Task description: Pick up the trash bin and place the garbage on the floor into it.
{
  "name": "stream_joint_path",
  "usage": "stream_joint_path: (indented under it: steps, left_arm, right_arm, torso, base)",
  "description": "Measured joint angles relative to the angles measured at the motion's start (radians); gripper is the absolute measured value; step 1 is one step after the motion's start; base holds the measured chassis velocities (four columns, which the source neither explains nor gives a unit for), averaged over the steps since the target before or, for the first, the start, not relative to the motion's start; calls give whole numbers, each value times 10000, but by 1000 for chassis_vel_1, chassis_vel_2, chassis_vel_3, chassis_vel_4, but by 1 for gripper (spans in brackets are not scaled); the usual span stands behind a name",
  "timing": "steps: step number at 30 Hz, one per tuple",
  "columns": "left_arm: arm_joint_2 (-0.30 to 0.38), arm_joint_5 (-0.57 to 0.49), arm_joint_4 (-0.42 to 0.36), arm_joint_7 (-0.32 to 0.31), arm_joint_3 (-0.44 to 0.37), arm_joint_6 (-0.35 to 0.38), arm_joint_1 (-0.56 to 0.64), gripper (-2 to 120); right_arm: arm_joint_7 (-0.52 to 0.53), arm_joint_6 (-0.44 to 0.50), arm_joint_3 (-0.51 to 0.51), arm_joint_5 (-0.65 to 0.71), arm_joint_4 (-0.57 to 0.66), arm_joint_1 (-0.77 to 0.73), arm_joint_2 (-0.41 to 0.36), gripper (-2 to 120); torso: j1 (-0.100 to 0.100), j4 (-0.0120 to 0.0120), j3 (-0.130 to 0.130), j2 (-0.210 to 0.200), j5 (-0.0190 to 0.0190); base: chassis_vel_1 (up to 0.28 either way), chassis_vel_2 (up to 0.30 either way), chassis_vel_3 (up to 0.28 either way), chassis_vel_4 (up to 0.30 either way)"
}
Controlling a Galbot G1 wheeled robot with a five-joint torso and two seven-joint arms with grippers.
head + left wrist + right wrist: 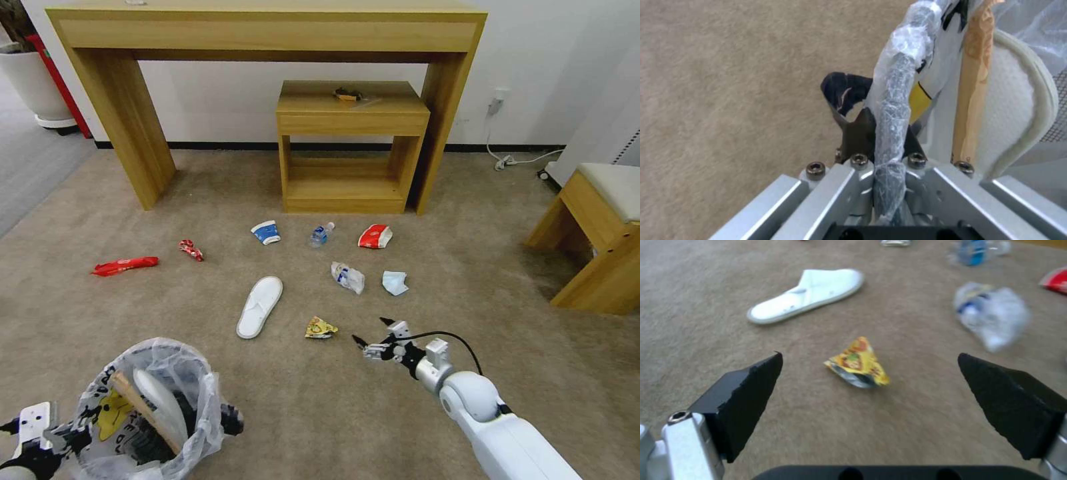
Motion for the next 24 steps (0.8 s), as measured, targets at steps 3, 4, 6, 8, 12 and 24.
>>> stream_joint_path:
  steps: [3,4,6,8,12,24]
  left_arm:
    - [-37,-20,27,54,-148,1,57,0]
    - [-41,-25,28,58,-166,1,63,0]
    - [-98,-49,14,81,-278,1,90,0]
    - [-159,-47,-49,80,-302,1,95,0]
    - [-303,-21,-215,72,-310,1,100,0]
    - [-482,310,-430,30,-41,0,7,0]
  right_arm:
    - [-84,0,-463,-94,-605,544,331,100]
    - [-89,0,-550,-98,-724,650,398,100]
    - [-101,25,-1032,-173,-1563,1250,872,100]
    - [-108,55,-1257,-267,-2119,1651,1194,100]
    - [-144,134,-1460,-473,-3114,2331,1702,100]
    - [-347,246,-1584,-1025,-5437,3694,2605,100]
  torso:
    - [0,-2,1,0,1]
    - [0,-2,0,0,3]
    - [0,-4,0,0,3]
    - [0,0,1,0,1]
    - [0,0,1,0,2]
    - [0,0,0,0,3]
  base:
    - [0,0,0,0]
    - [0,0,0,0]
    - [0,0,0,0]
    - [0,0,0,0]
    - [0,0,0,0]
    - [0,0,0,0]
